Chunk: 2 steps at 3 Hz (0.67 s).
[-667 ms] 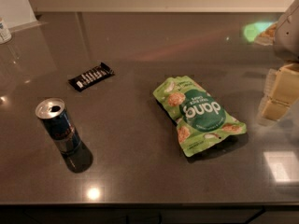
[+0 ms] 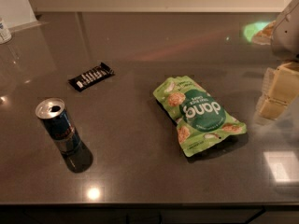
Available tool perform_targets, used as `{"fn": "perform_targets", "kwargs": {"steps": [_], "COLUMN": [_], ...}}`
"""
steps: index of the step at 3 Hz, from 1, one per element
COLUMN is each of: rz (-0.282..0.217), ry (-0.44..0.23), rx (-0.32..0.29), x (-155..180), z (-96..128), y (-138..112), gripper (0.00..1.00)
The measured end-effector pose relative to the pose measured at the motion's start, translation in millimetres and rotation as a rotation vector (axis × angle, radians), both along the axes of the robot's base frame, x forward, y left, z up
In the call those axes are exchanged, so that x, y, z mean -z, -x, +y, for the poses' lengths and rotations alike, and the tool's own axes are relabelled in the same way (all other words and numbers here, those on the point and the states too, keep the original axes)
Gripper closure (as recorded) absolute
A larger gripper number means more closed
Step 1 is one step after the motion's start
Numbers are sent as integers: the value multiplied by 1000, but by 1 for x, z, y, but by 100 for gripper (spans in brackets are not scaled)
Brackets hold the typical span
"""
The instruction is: Pick redbull can
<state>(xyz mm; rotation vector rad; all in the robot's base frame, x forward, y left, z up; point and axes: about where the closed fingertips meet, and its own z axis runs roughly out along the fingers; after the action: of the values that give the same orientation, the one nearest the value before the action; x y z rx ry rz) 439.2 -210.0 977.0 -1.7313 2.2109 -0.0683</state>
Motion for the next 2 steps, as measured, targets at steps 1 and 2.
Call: {"fn": "perform_targets", "kwargs": {"steps": [1, 2], "rz": [5, 0], "ry": [-71, -168], "rx": [-56, -130], "x": [12, 28], "z": [27, 67], "y": [-6, -13], "gripper": [0, 0]}}
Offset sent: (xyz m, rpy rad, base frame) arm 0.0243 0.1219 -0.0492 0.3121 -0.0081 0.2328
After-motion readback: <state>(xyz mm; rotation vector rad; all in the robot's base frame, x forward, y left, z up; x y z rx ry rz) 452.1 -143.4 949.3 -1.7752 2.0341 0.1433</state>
